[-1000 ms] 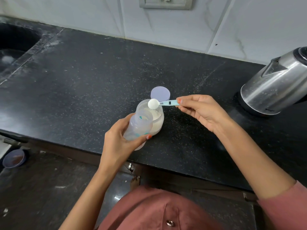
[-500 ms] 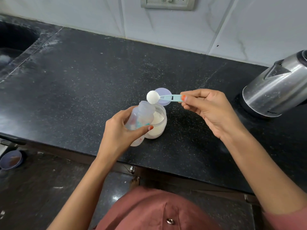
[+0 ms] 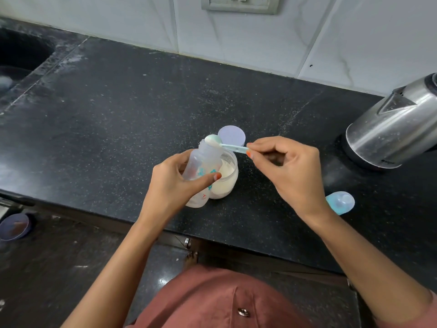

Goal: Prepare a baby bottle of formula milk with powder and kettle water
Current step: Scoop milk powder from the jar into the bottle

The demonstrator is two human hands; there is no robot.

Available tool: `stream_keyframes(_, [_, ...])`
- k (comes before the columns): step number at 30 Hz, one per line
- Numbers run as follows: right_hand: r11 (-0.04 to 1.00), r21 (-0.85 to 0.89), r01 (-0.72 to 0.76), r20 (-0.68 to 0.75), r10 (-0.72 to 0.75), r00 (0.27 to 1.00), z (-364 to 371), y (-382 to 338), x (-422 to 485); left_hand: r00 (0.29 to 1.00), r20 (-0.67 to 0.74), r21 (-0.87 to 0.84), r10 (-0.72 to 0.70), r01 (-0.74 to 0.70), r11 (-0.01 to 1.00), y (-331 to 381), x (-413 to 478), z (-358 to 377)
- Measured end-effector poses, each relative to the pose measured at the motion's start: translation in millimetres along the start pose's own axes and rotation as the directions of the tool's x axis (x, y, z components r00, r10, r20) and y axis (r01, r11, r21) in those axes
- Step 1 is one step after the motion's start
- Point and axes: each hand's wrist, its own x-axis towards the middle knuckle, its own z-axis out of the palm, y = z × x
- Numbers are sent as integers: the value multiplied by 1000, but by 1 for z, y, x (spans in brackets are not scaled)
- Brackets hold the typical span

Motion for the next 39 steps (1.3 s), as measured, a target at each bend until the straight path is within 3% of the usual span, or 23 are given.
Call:
stream_keyframes(4, [961,-145,234,10,-235,972,2,7,-4,1000,3,-24,-1,1,1000,1,0,-1])
stream_keyframes(7, [938,-185,295,32,-294,955,1,11,-5,1000,8,-30,10,-10,1000,0,1,-2])
stream_keyframes(39, [888,-236,394,36,-397,917,0,21,-8,1000,13,-74,13,-12,997,0,3,-1])
